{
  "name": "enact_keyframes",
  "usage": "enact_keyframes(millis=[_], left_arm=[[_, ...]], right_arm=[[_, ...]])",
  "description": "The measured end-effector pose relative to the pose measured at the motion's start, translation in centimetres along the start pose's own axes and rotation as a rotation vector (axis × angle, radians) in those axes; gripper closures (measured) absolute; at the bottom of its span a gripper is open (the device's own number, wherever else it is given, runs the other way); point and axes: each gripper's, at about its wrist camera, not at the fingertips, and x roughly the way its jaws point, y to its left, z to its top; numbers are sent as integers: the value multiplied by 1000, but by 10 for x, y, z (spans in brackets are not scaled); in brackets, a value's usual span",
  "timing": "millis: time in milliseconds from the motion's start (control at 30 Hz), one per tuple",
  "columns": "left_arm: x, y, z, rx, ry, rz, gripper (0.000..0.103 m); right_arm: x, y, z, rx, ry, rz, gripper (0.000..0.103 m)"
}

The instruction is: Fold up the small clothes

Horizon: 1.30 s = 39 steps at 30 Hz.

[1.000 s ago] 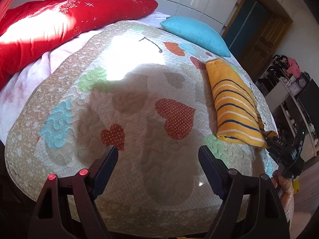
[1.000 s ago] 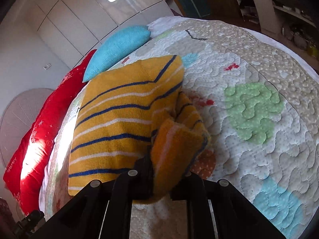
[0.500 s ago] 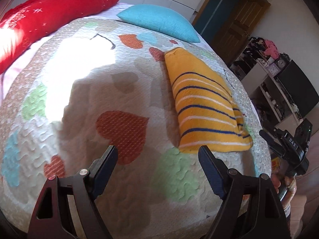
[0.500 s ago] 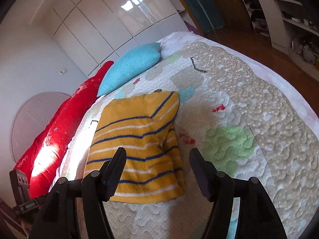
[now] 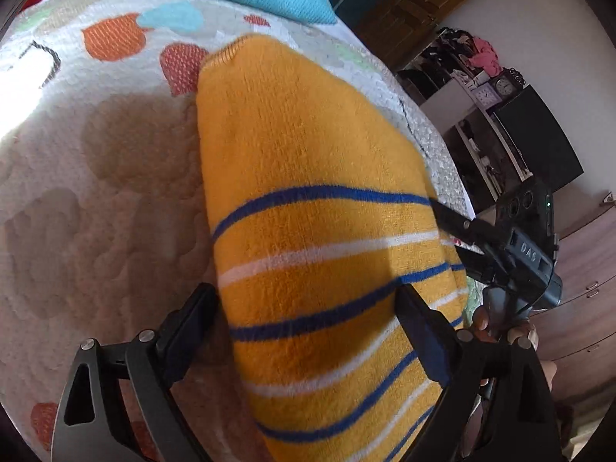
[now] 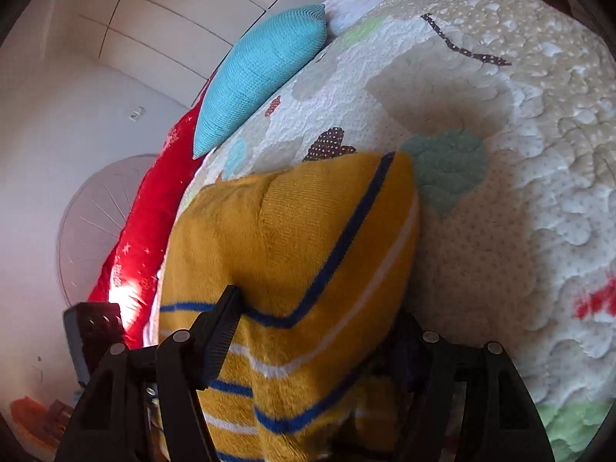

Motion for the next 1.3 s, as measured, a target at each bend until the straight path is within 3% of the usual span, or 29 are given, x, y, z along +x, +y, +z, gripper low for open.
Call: enact_keyframes(millis=[33,67,133,267,333,433,467,500,600,733,833,967,1067,1167,1233,1300], left_arm=[[-1,-2,0,7,-7,-22,37],[-6,-2,1,-4,-10,-31,41],[-23,3,4,-36,-30,-81,61],[-62,13,14,-53,-93,-72,61],[-71,26,17,-91,-104,-44,54],[-60,50,11,-149,-81,122,44],[-55,57,7,-160,-65,140,40],[-54,63,1,-179,-66,123,35],[-66,70,-15,-229,-102,100,34],[-90,69,-33,-217,-148,169,33],[-115,63,-53,-199,-207,250,33],[-158,47,-88,-137,-315,389,33],[-192,25,-115,-80,-429,519,22],[-227,1,-141,-25,-600,659,3],[-247,-13,-157,16,-717,741,0],[-261,-23,-167,34,-800,757,0]], right_arm=[[4,1,1,30,13,39,53],[7,4,1,54,19,74,54],[8,19,3,34,5,91,57],[5,62,11,-36,-27,186,65],[12,78,12,-81,-45,140,61],[41,81,9,-114,8,-37,56],[45,79,5,-120,22,-82,55],[42,79,2,-119,11,-89,55],[13,88,-9,-149,-72,-135,54],[-23,126,-23,-283,-152,-189,53],[-26,155,-42,-379,-116,-155,53],[18,165,-66,-403,-16,-160,53],[61,152,-79,-389,72,-257,52],[65,161,-89,-434,22,-329,49],[55,173,-103,-462,6,-306,49],[50,181,-122,-515,-11,-331,46]])
